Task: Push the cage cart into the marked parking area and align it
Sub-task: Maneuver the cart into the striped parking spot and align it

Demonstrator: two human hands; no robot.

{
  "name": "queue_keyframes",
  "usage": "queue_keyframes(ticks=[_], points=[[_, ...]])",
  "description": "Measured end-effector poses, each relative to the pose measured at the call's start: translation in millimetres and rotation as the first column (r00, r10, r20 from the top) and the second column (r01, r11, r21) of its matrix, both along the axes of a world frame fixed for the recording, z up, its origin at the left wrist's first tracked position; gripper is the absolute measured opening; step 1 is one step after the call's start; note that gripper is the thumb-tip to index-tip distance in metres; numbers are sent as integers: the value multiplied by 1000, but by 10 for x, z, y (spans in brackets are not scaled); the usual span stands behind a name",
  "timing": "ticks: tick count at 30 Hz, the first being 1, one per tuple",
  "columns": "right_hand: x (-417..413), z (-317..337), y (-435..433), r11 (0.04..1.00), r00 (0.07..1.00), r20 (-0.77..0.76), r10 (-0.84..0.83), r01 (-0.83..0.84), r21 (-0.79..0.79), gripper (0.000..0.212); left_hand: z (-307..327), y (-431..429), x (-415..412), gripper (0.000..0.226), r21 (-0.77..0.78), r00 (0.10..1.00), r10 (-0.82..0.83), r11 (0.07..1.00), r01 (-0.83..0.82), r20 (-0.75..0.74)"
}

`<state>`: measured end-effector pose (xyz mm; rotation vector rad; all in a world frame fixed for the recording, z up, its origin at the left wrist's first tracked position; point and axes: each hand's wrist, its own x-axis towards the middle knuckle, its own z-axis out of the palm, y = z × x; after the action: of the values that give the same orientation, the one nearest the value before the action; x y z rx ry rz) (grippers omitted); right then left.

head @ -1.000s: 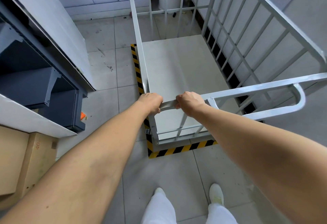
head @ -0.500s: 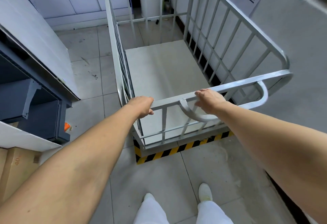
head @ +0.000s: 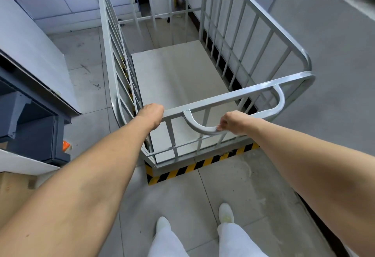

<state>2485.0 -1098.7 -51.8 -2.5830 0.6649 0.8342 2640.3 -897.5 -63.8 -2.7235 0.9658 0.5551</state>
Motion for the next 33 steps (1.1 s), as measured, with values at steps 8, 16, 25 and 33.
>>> queue_keyframes(ticks=[8, 16, 25, 33], points=[[-53, -103, -106, 997, 997, 26, 76, -75, -6, 37, -17, -69, -72, 21, 1, 999, 25, 1000, -25, 26], [-46, -163, -246, 988, 989, -18, 149, -149, 41, 37, -36, -172, -55, 25, 19, 999, 22, 1000, -22, 34], [11, -193, -311, 976, 976, -34, 216, -214, 38, 24, -43, -188, -61, 32, 7, 997, 62, 998, -62, 37], [-55, -188, -305, 968, 968, -25, 251, -251, -1, 28, -83, -168, -110, 31, 0, 997, 42, 999, -42, 63]])
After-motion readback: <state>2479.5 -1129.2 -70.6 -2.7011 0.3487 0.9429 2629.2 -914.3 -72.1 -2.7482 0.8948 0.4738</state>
